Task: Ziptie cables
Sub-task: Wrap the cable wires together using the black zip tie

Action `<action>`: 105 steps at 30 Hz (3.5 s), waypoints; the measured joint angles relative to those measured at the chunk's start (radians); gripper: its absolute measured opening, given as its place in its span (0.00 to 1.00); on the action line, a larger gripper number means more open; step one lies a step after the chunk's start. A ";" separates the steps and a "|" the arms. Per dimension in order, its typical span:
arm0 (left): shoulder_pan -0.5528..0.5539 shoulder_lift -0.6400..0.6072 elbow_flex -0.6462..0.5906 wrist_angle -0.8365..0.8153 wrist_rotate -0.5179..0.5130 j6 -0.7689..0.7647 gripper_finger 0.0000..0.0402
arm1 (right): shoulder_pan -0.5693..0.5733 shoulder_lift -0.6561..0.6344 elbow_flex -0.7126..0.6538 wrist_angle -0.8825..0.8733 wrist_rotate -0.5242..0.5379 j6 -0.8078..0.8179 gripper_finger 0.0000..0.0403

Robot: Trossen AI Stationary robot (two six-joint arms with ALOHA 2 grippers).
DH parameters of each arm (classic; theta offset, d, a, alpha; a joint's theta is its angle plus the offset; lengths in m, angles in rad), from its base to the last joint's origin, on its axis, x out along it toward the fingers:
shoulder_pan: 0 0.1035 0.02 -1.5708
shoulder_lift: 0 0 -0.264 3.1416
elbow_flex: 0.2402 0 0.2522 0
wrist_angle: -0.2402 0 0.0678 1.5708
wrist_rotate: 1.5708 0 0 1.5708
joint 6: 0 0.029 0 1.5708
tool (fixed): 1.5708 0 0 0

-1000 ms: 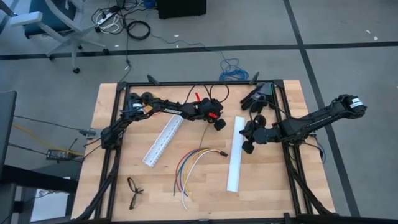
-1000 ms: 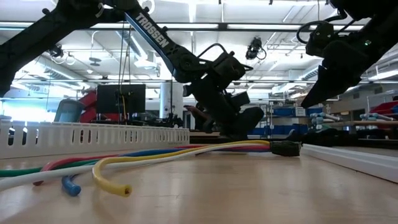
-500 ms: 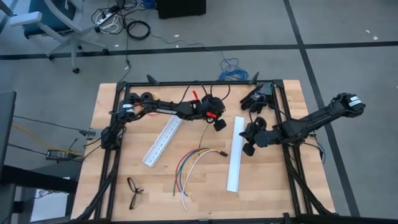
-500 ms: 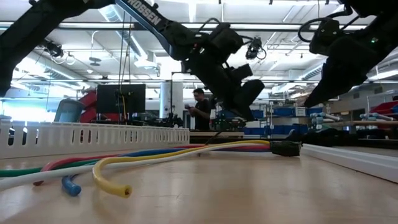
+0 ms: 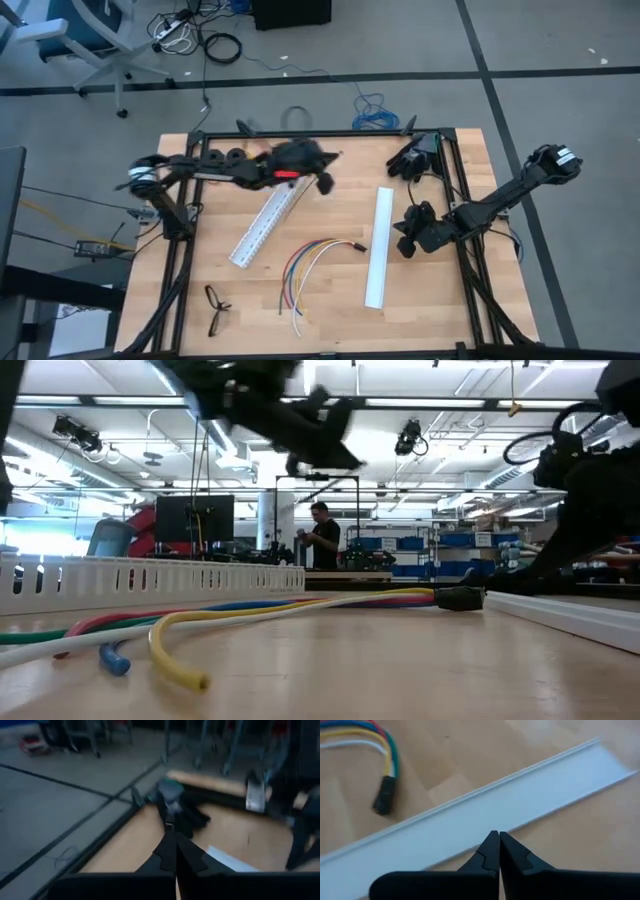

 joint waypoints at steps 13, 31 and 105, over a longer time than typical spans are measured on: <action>-0.067 -0.005 -0.447 0.930 -0.044 -0.326 0.00 | -0.079 0.000 -0.039 0.558 0.004 -0.375 0.00; -0.089 0.239 -0.192 0.961 -0.057 -0.466 0.00 | -0.281 0.009 -0.040 0.748 -0.131 -0.541 0.00; -0.040 0.473 -0.021 1.030 0.328 -0.488 0.18 | -0.685 0.389 0.123 1.183 -0.637 -0.725 0.00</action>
